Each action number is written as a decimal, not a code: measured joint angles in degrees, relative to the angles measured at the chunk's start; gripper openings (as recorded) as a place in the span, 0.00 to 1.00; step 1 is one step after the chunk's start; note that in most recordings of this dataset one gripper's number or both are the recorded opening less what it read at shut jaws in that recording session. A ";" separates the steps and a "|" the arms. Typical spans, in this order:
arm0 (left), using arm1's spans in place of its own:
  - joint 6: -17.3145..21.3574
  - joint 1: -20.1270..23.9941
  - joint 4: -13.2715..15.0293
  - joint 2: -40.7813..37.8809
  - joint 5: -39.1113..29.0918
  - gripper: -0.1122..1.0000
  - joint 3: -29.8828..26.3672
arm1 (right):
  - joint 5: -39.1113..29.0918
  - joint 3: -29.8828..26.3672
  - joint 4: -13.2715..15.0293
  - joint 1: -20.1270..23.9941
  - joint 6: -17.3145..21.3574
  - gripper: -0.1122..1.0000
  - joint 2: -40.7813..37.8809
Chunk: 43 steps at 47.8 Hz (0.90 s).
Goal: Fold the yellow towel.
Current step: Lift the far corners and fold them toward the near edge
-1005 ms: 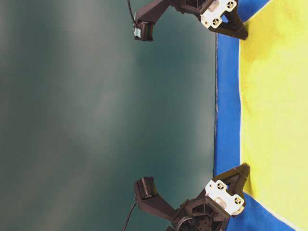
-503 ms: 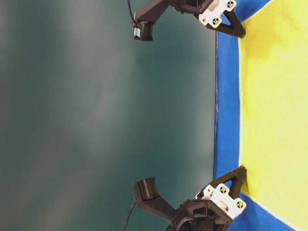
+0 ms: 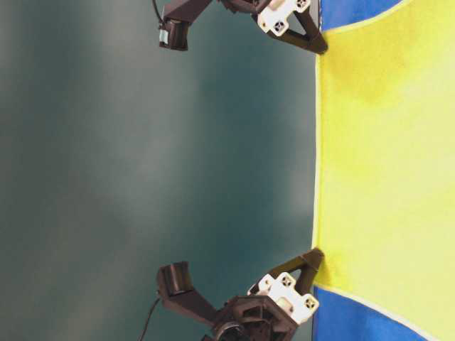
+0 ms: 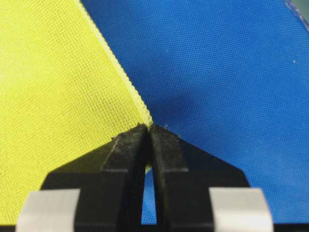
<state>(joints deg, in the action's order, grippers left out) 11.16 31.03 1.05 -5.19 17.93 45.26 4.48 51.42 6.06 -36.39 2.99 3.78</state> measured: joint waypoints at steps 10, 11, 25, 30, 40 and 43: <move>-0.35 -1.49 0.00 2.55 -4.57 0.11 0.18 | -1.67 0.53 0.00 0.35 0.70 0.13 1.58; -0.35 -1.85 0.09 2.90 -5.10 0.11 0.26 | -2.11 0.53 0.00 0.53 0.70 0.13 1.85; -1.32 -9.84 0.00 10.99 -13.62 0.11 3.60 | -10.72 1.58 -2.72 8.61 1.14 0.13 10.63; -2.72 -13.36 0.09 12.83 -15.21 0.11 5.10 | -12.57 2.99 -4.13 12.39 2.99 0.13 13.54; -5.71 -22.50 0.18 13.89 -16.00 0.11 6.94 | -14.33 5.54 -5.01 20.83 10.11 0.13 15.82; -7.65 -25.05 0.18 13.80 -16.26 0.11 7.12 | -14.41 5.71 -5.01 23.47 12.13 0.13 15.82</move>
<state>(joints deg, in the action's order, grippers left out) 3.52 5.98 1.23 8.61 1.67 52.38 -9.93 57.13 1.05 -12.92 15.12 19.60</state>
